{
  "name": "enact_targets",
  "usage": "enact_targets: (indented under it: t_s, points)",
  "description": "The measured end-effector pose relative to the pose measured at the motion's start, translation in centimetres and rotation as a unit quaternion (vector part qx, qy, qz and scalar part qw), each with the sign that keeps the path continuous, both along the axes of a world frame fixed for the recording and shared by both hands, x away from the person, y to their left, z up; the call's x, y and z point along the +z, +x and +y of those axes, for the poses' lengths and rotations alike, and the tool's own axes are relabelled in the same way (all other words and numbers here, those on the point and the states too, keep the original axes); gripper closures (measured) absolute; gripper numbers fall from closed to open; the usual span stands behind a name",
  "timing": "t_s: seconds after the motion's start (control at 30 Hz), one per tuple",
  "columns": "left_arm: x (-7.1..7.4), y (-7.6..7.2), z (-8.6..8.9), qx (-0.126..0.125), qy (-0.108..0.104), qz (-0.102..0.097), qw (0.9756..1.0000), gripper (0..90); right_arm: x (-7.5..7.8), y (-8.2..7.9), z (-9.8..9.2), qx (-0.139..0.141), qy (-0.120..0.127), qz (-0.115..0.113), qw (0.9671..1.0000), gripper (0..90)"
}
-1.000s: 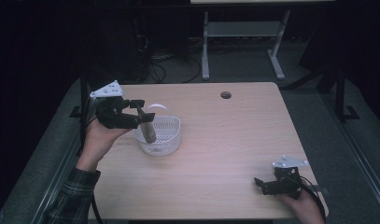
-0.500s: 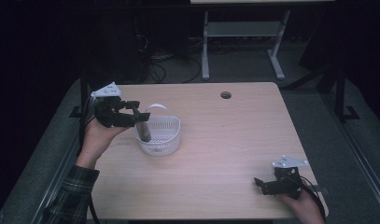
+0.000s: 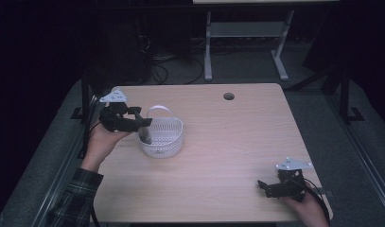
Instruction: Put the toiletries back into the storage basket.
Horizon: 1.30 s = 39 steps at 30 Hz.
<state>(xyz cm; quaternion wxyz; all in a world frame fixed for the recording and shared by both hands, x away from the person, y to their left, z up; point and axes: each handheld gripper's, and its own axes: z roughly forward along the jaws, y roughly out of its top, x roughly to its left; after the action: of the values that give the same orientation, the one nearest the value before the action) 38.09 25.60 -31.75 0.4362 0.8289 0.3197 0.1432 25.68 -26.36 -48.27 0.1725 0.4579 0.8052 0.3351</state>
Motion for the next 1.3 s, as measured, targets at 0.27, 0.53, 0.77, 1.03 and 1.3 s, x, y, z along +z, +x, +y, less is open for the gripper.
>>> enact_targets:
  t_s: [0.27, 0.53, 0.77, 1.03, 1.3]
  points:
    - [-0.8, 0.0, -0.5, 0.0, 0.011, -0.002, 0.9999, 29.7, 0.0, 0.0, 0.0, 0.0, 0.0, 0.0, 1.0, 0.0]
    - [-2.5, 0.3, -0.5, 0.005, 0.023, 0.012, 0.9997, 29.7, 0.0, 0.0, 0.0, 0.0, 0.0, 0.0, 1.0, 0.0]
    - [-3.5, 0.4, -0.3, 0.008, 0.028, 0.022, 0.9993, 29.7, 0.0, 0.0, 0.0, 0.0, 0.0, 0.0, 1.0, 0.0]
    - [-4.4, 0.5, -0.1, 0.011, 0.029, 0.025, 0.9992, 29.6, 0.0, 0.0, 0.0, 0.0, 0.0, 0.0, 1.0, 0.0]
    - [-4.5, 0.1, 0.2, 0.009, 0.024, 0.022, 0.9994, 29.6, 0.0, 0.0, 0.0, 0.0, 0.0, 0.0, 1.0, 0.0]
